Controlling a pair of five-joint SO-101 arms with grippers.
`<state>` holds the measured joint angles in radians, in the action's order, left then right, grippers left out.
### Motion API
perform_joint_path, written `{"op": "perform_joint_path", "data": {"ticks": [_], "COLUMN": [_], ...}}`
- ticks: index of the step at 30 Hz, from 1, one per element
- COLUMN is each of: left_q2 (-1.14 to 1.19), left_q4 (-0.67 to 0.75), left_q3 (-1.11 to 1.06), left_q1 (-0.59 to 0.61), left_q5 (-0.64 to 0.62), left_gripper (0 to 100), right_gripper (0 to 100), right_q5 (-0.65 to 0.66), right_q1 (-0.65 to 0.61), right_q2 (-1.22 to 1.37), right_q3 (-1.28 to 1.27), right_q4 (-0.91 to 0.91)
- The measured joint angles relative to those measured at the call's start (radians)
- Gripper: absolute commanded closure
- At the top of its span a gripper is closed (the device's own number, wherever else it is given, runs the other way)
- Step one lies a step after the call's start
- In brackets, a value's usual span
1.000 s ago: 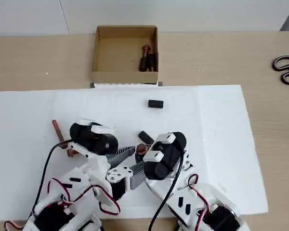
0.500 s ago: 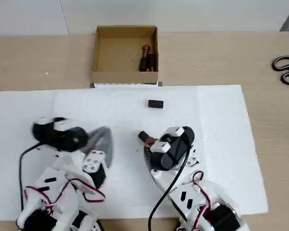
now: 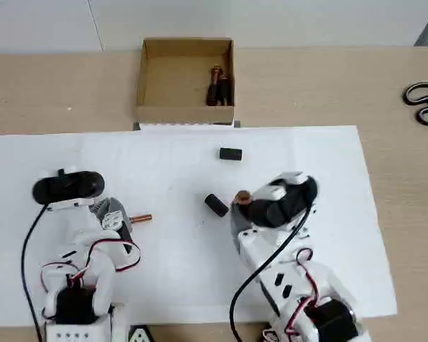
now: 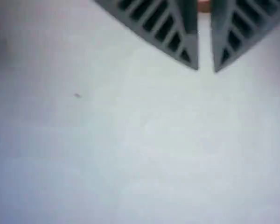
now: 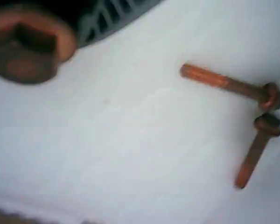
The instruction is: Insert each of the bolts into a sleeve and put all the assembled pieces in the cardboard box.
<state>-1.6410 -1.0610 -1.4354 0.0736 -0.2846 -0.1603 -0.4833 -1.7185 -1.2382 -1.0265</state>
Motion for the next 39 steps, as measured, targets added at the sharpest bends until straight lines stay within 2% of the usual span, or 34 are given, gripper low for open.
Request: {"op": "perform_joint_path", "data": {"ticks": [3,8,22,35,39], "left_q2": [0.0,0.0,0.002,0.002,0.002], "left_q4": [0.068,0.14,0.175,0.175,0.175], "left_q3": [-0.063,-0.135,-0.195,-0.195,-0.195], "left_q1": [0.002,0.002,0.002,0.002,0.002], "left_q5": [0.026,0.031,0.035,0.035,0.035], "left_gripper": [99,99,99,99,99], "right_gripper": [99.6,99.6,99.6,99.5,99.5], "right_q5": [-0.003,-0.006,-0.008,-0.008,0.057], "right_q1": [0.057,0.081,0.083,0.101,0.101], "right_q2": [0.118,0.382,1.14,1.869,2.061], "right_q3": [0.097,0.298,1.01,1.591,1.726], "right_q4": [0.041,0.121,0.16,0.339,0.414]}}
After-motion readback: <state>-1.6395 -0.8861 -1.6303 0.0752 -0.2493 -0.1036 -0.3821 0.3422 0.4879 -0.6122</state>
